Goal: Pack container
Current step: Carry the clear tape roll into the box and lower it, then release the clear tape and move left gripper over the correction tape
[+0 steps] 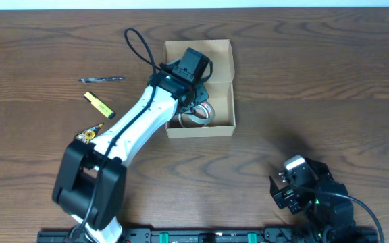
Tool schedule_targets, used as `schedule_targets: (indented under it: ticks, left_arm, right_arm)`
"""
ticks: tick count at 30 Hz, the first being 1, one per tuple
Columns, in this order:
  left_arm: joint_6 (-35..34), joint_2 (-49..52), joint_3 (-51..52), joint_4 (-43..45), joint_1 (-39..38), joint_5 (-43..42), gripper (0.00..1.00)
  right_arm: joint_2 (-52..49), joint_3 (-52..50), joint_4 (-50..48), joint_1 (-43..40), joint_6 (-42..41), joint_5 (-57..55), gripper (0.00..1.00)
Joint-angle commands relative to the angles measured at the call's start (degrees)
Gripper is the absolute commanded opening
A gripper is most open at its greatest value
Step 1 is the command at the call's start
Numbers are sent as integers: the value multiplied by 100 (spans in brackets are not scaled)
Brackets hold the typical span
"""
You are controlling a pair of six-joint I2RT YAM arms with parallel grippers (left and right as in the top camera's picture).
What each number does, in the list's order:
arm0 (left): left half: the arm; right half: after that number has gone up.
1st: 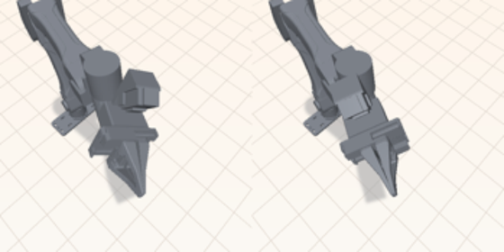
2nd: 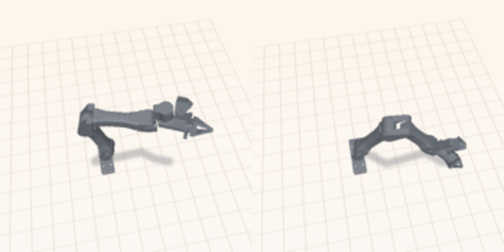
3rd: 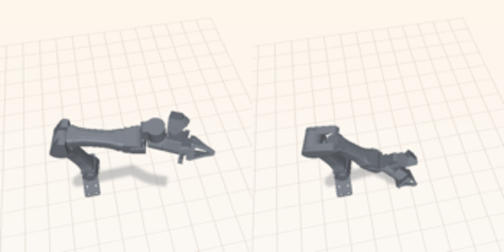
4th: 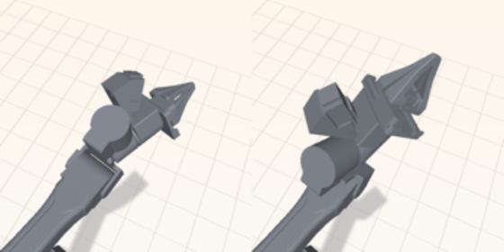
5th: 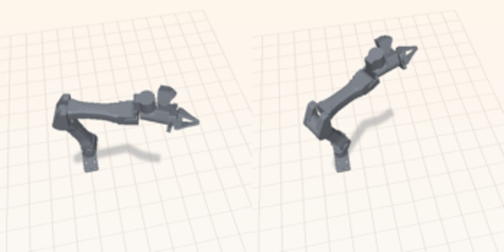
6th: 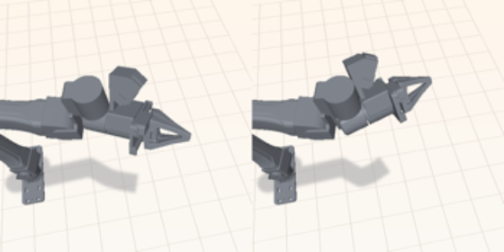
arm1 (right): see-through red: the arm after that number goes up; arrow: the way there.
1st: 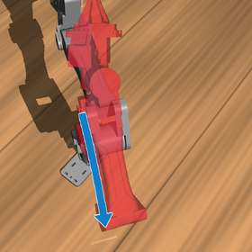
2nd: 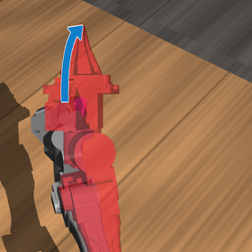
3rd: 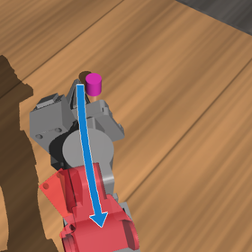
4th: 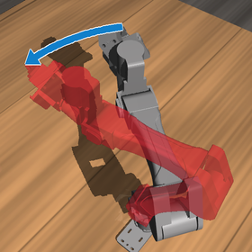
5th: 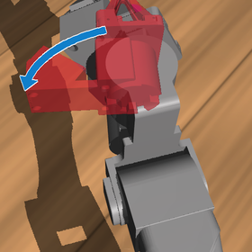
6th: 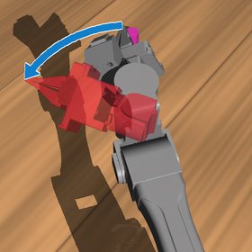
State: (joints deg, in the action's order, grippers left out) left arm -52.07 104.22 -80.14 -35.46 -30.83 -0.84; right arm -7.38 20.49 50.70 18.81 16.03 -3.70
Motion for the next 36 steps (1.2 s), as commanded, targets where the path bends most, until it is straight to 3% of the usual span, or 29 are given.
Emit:
schedule_targets:
  ticks: [1, 4, 8, 12, 16, 18, 24, 32, 34, 36]
  left_arm:
    - [52, -699, -153, 39, 157, 695, 52]
    - [-240, -1386, -155, -79, 413, 1661, 79]
    - [-741, -2011, -155, -643, 767, 3018, 98]
    - [-2024, -2177, -155, -1672, 1342, 3748, 95]
    - [-3644, -1963, -153, -2721, 2035, 3585, 95]
    - [-4085, -1779, -153, -2931, 2247, 3482, 95]
    - [-5023, -984, -153, -2997, 2785, 3073, 95]
    - [-5200, -527, -149, -3204, 3359, 2197, 96]
    - [-5705, -413, -133, -3226, 3392, 2223, 96]
    - [-6682, -170, -129, -3224, 3381, 2181, 96]
  right_arm:
    - [24, -9, -9, -50, -13, -37, 99]
    - [24, -9, -9, -50, -15, -37, 99]
    - [24, -9, -9, -50, -13, -37, 99]
    - [24, -9, -11, -50, -13, -37, 99]
    - [24, -9, -11, -50, -13, -37, 99]
    - [24, -9, -9, -50, -13, -37, 99]
    - [24, -9, -11, -50, -13, -37, 99]
    - [24, -9, -9, -50, -13, -37, 99]
    - [24, -9, -9, -50, -13, -37, 99]
    - [24, -9, -9, -50, -13, -37, 99]
